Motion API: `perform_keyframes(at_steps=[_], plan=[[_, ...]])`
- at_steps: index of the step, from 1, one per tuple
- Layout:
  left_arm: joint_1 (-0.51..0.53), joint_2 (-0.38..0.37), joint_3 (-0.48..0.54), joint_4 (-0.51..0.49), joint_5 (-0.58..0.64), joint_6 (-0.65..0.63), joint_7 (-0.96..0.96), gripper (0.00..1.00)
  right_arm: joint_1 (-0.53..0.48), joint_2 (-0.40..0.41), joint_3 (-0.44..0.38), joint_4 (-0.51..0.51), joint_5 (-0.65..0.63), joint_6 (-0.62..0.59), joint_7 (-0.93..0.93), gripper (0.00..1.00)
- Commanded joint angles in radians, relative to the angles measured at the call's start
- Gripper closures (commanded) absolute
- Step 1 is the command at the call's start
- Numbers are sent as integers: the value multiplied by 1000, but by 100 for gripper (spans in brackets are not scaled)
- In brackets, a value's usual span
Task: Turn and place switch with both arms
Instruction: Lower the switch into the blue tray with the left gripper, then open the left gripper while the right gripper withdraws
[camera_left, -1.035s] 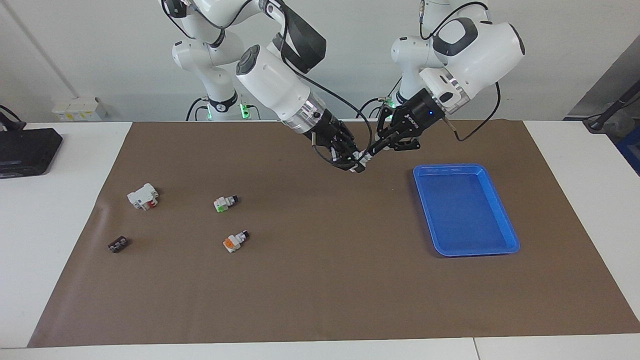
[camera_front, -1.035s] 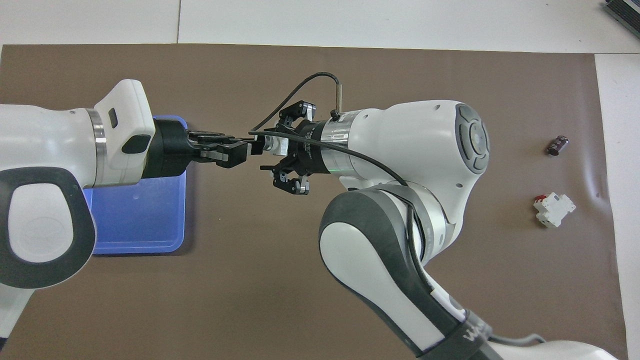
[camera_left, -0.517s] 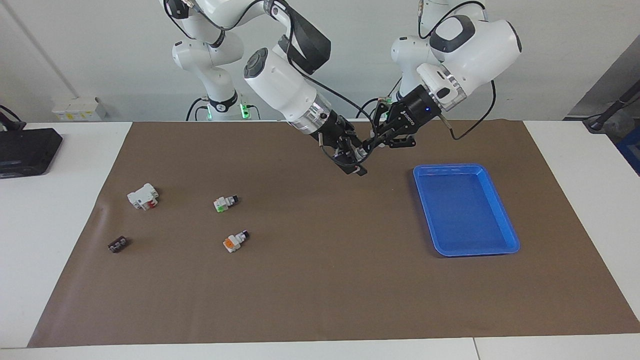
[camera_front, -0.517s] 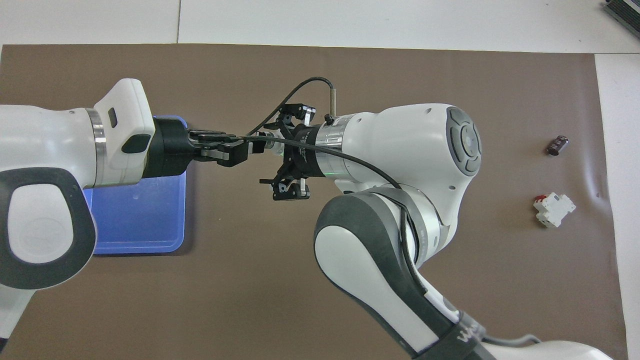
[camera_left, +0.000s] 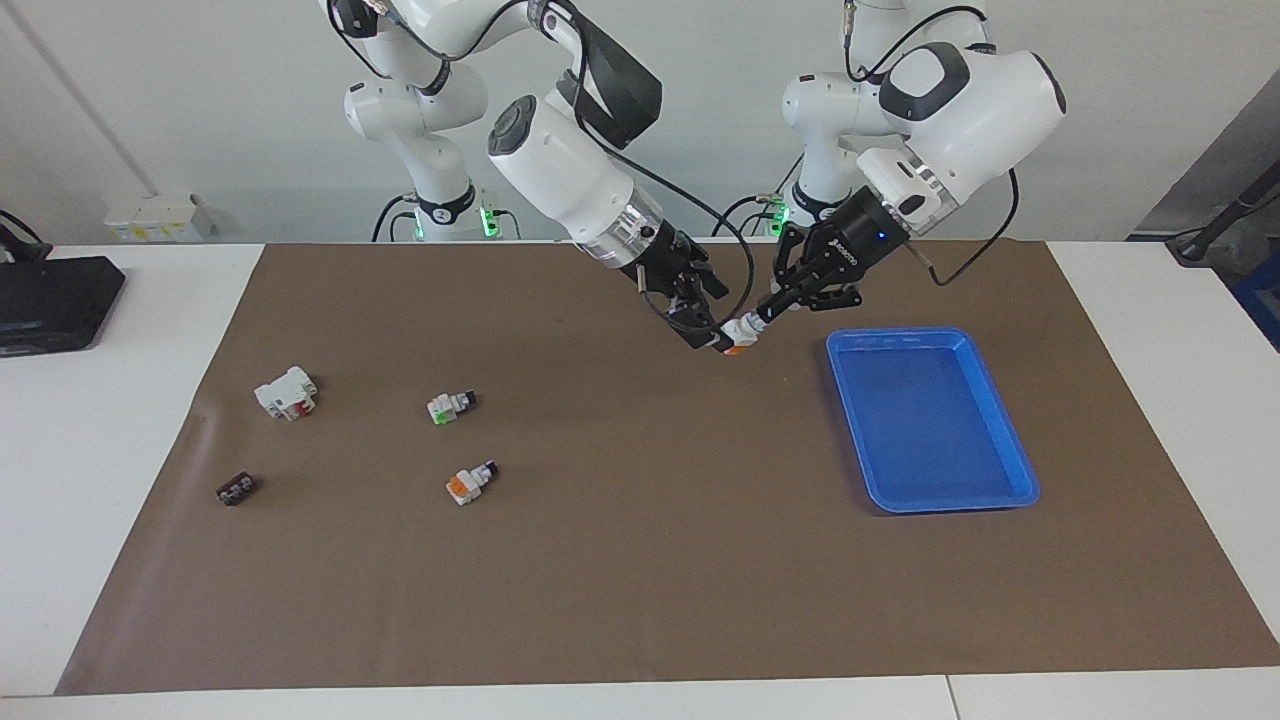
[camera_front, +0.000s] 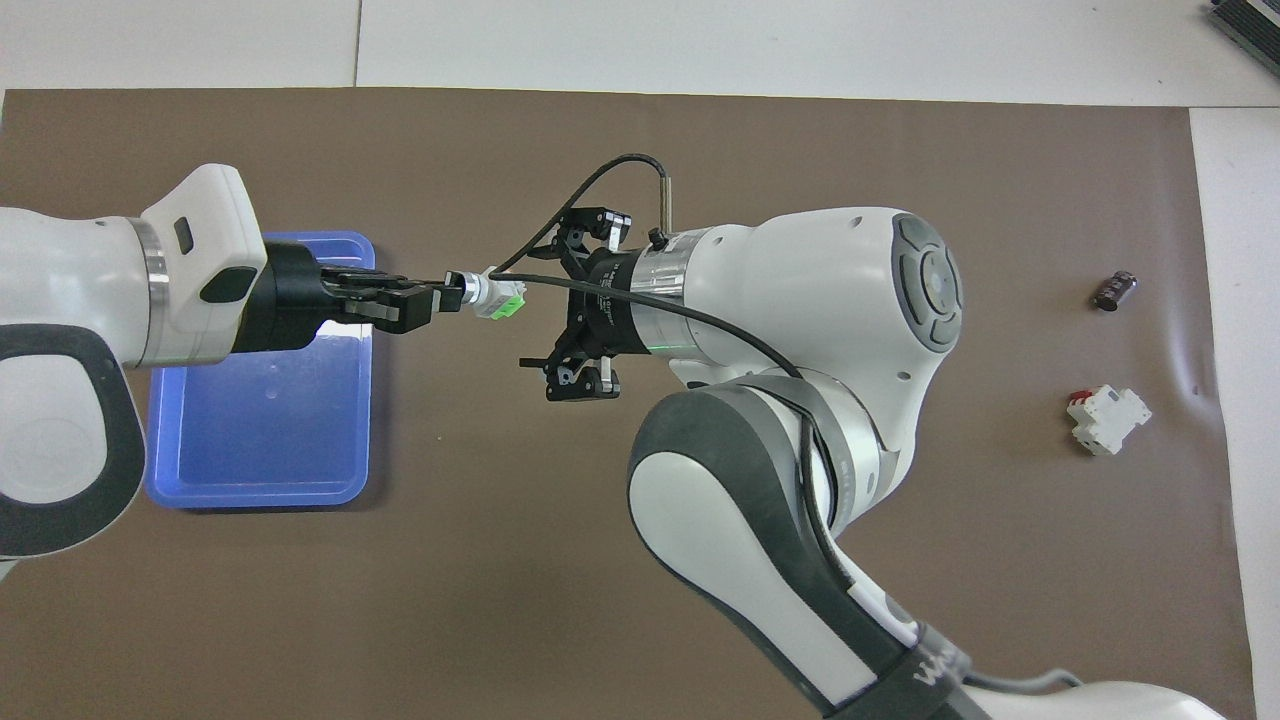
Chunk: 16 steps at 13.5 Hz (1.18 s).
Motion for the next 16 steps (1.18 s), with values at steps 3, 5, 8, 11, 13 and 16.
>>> perform_keyframes(at_steps=[3,5,8,11,13,16], plan=[[161,-71,-2,-91,227,-121,14,100,-6,-37,3,-23,-140,-37,-1,0],[225,-65,-2,-93,356,-144,15,100,-8,-61,4,-55,-299,-38,-17,0],[339,-51,-2,-97,456,-154,23,100,-45,-132,2,-123,-432,-75,-190,0],[384,1,-2,-120,543,-100,90,100,-123,-183,0,-129,-504,-182,-451,0],[391,15,-3,-181,543,15,90,100,-178,-207,2,-129,-573,-240,-613,0],[385,58,-3,-231,543,136,92,100,-270,-232,0,-124,-616,-288,-902,0]])
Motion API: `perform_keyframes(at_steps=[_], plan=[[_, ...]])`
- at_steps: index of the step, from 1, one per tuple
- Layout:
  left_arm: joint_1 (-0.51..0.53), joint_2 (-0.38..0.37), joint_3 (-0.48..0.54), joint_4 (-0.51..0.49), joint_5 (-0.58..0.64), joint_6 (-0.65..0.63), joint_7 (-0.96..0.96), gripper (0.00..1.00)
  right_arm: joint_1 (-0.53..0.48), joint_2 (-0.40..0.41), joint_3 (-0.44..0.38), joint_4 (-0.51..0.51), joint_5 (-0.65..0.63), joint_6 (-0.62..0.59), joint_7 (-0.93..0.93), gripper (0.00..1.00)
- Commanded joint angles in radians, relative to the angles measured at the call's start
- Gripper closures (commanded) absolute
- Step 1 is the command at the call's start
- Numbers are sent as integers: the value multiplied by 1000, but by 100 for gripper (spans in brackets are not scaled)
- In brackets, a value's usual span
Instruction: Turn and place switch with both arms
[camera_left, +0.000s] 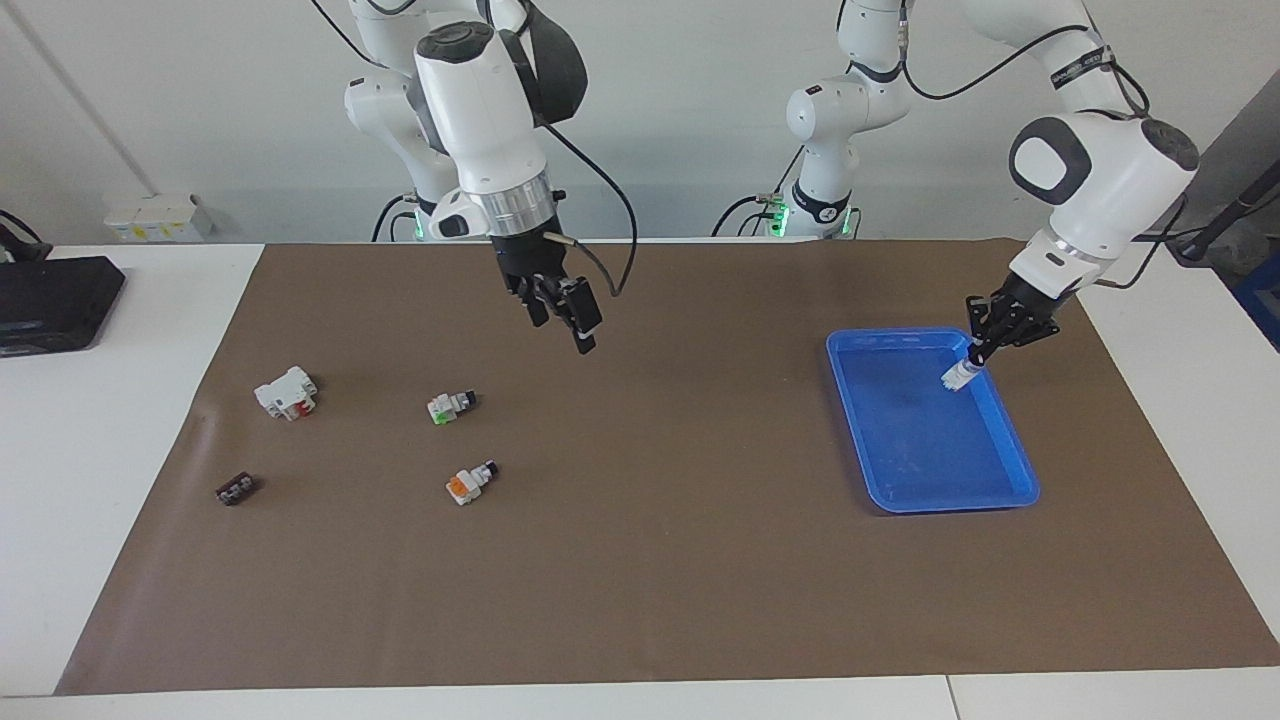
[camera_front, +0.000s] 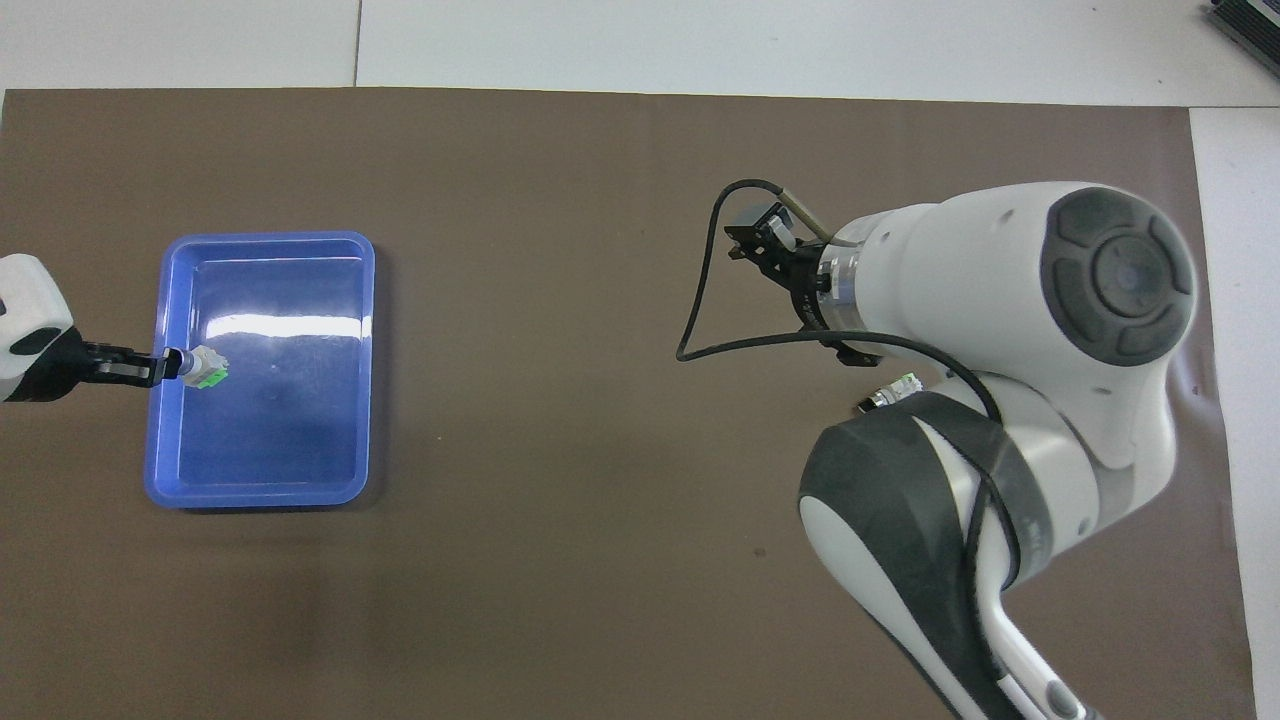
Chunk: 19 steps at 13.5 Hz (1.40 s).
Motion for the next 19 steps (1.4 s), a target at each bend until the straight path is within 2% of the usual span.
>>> perform_keyframes(at_steps=[1,2,3,4,5,6,9,11,14,16,19], plan=[[9,8,-6,-33,18,59,10,100,-85,-38,9,-20,-28,-46,-244,0],[9,8,-5,-32,18,57,11,100,-111,-41,8,-11,-31,-78,-325,0],[9,12,-5,-20,18,52,5,86,-134,-47,6,0,-43,-109,-398,0],[6,20,-5,2,18,49,0,38,-157,-50,8,15,-58,-141,-467,0],[1,31,-5,31,18,46,-6,18,-172,-50,6,32,-66,-169,-520,0],[-5,47,-5,74,18,27,-29,12,-188,-51,6,47,-72,-212,-562,0],[-52,112,-6,244,32,-90,-137,7,-224,-59,5,103,-98,-354,-668,0],[-101,156,-8,376,120,-199,-269,6,-260,-62,3,113,-100,-384,-731,0],[-175,170,-8,493,183,-340,-380,6,-295,-67,-1,184,-98,-475,-850,0],[-194,166,-12,552,187,-427,-424,6,-245,-71,-87,213,-97,-542,-883,0],[-235,166,-11,646,200,-585,-452,5,-131,-76,-245,215,-71,-562,-904,0]])
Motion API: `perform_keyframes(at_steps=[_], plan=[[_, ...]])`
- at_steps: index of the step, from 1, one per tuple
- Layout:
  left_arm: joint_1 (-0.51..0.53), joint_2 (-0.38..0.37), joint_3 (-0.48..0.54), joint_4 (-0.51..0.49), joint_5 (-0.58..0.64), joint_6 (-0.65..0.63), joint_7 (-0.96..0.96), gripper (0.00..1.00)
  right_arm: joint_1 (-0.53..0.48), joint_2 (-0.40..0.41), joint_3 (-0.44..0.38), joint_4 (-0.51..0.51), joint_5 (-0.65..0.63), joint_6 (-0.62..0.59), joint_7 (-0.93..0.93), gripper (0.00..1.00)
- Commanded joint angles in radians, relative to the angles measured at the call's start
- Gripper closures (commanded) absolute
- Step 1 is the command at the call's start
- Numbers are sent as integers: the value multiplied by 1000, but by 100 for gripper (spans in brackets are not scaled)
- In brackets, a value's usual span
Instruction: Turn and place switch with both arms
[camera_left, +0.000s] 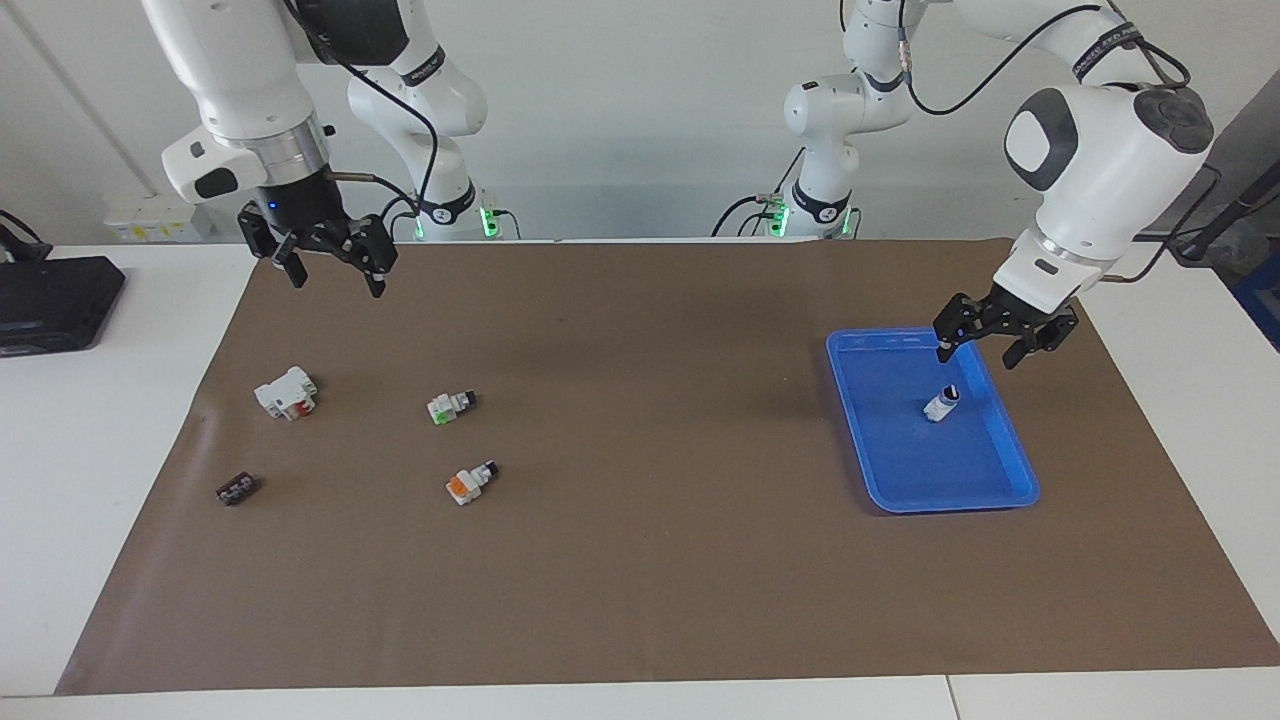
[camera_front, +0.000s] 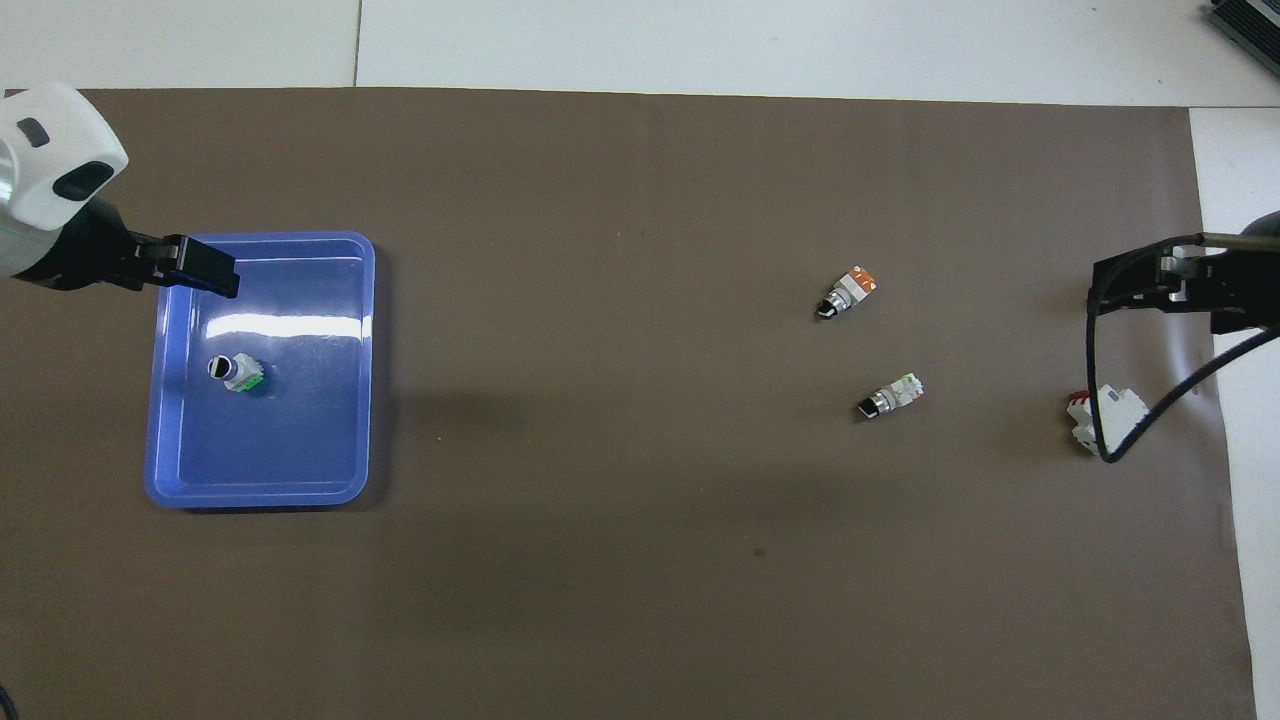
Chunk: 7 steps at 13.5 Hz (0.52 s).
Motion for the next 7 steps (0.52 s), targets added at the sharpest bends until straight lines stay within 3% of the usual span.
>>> perform_keyframes(at_steps=[1,3,7], plan=[[-35,23,10,113,56,-149,-34,5,102,-11,-122,7,13,-19,-44,0],[-60,24,9,148,106,-218,-32,3,130,-28,-167,-26,14,-24,-52,0],[-63,-8,10,139,113,-213,-38,0,136,-39,-161,-55,14,-33,-39,0]])
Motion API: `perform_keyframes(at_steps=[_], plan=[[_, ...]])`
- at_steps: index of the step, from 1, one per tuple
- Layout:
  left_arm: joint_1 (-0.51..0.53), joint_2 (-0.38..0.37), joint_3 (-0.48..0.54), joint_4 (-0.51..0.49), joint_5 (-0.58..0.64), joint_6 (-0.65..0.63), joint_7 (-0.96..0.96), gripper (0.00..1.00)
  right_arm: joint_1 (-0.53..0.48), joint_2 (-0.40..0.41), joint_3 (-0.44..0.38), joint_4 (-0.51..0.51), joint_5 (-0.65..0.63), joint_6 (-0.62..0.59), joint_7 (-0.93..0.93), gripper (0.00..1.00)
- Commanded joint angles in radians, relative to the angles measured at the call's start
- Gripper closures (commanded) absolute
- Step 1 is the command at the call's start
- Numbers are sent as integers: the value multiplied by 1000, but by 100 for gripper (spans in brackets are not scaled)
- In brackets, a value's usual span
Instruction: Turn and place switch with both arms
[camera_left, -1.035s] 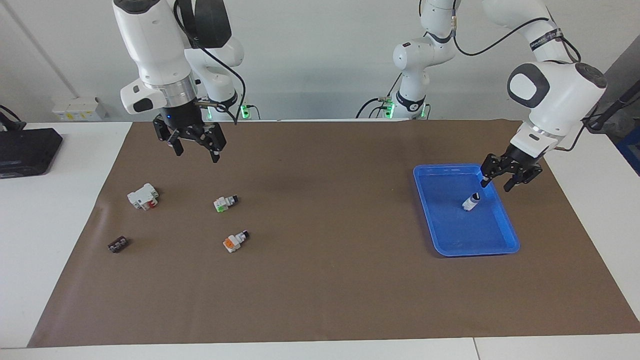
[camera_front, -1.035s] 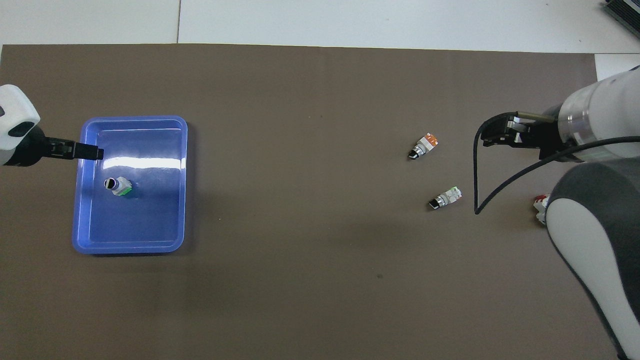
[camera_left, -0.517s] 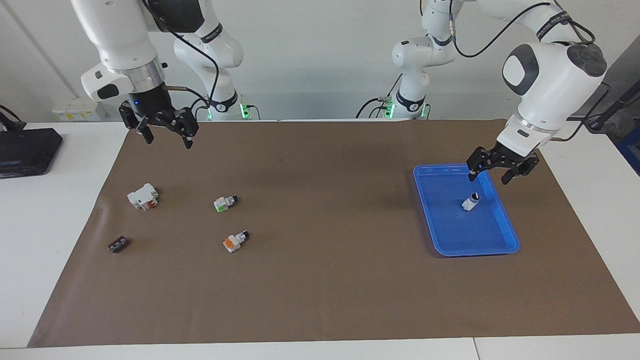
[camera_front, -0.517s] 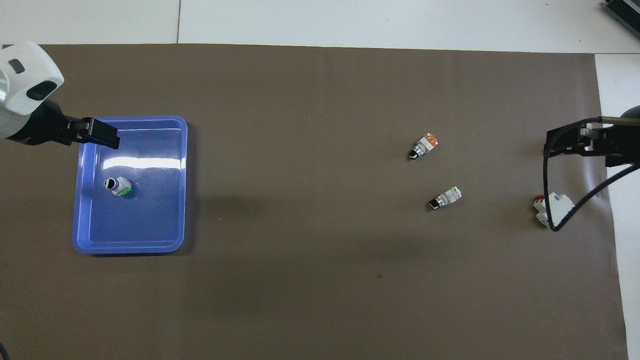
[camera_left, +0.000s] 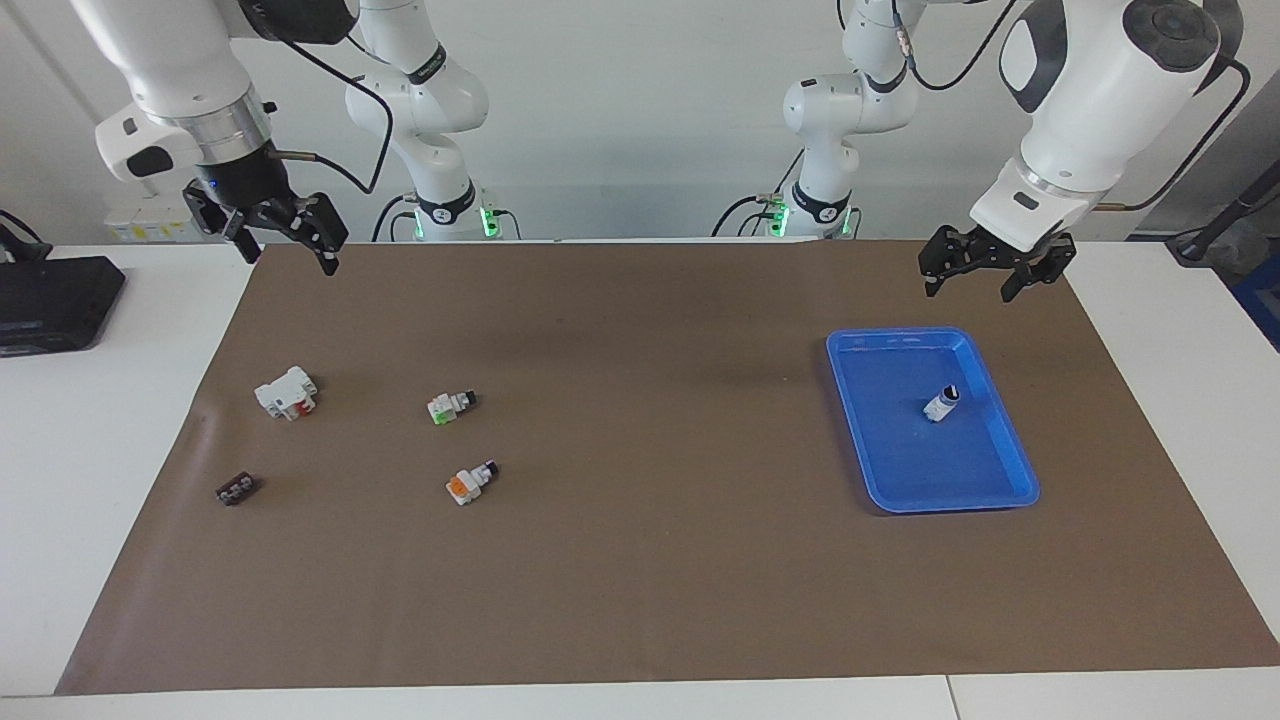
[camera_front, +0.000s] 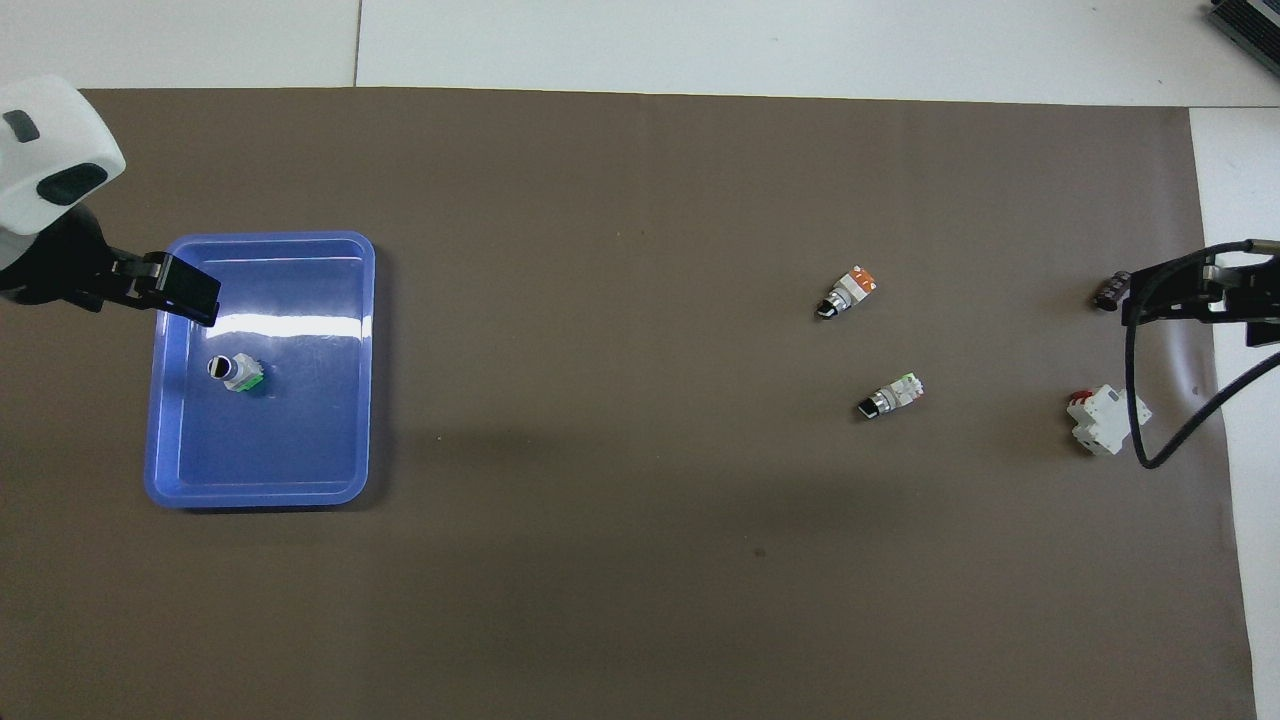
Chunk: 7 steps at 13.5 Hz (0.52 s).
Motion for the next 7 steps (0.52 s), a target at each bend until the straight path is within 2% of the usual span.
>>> perform_keyframes(at_steps=[1,7], plan=[[-3,-8,11,13,19,-8,-28,0,11,-38,-5,-56,12,4,-13,0],[4,-22,17,-33,13,105,-40,0,11,-45,-5,-65,12,-4,-19,0]])
